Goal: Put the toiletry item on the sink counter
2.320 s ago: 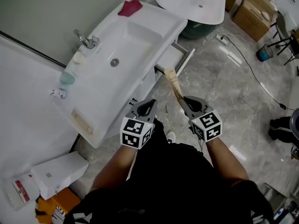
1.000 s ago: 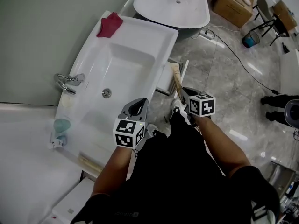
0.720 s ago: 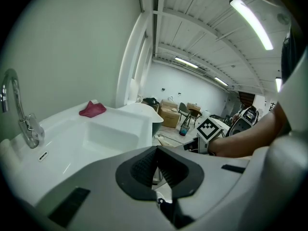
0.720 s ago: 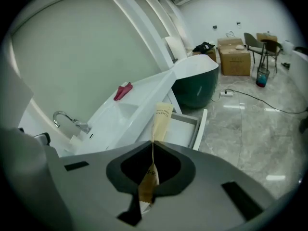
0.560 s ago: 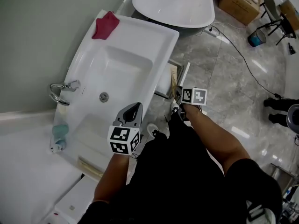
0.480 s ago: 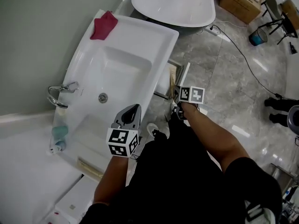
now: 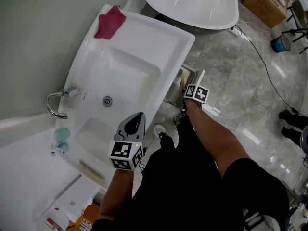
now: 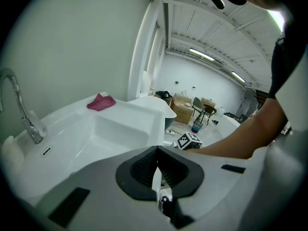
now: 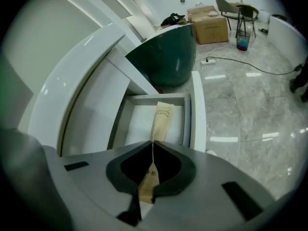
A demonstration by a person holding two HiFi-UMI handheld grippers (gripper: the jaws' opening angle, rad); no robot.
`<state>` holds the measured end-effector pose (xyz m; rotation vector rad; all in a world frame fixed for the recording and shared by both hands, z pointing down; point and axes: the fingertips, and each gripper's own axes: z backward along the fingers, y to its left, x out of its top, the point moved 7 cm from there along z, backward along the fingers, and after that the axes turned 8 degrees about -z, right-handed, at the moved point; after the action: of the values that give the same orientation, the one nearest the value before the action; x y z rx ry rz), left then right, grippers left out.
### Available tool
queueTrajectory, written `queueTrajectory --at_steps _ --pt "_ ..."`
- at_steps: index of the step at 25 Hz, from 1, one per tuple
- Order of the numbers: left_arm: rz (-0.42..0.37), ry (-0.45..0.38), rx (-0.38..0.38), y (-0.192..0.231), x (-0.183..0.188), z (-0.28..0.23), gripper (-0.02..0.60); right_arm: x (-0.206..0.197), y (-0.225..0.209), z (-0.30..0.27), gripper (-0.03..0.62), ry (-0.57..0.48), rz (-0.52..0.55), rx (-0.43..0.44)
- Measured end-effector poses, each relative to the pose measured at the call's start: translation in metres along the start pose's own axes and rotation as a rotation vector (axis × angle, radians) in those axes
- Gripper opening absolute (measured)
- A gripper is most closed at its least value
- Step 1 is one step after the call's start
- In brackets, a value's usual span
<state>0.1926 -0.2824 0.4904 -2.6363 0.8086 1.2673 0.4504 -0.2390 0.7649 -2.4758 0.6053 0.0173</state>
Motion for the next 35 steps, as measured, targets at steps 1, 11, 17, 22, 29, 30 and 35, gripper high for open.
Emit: queueTrajectory --at_steps 1,11,17,22,29,30,35 --pt "0.012 0.005 0.011 0.002 -0.001 -0.001 0.003 0.002 -0.001 -0.006 0.005 0.002 -0.013 -0.004" --pt "0.095 0.032 0.101 0.008 -0.008 -0.002 0.003 0.015 0.001 -0.049 0.006 0.091 0.007 -0.022" --pt "0.115 0.032 0.109 0.010 -0.010 0.000 0.003 0.012 0.007 -0.057 0.033 0.155 0.019 0.001" --pt "0.088 0.005 0.094 0.009 -0.004 0.002 0.003 0.012 0.012 -0.044 0.061 0.153 -0.003 0.037" --pt "0.040 -0.024 0.050 0.000 0.001 0.013 0.003 0.005 0.018 -0.013 0.061 0.128 0.010 0.103" --pt "0.032 -0.029 0.042 -0.001 0.001 0.015 0.003 0.003 0.019 -0.009 0.060 0.129 0.008 0.119" --pt "0.022 -0.058 0.006 -0.007 0.002 0.030 0.003 -0.003 0.029 0.025 0.055 0.105 0.019 0.202"
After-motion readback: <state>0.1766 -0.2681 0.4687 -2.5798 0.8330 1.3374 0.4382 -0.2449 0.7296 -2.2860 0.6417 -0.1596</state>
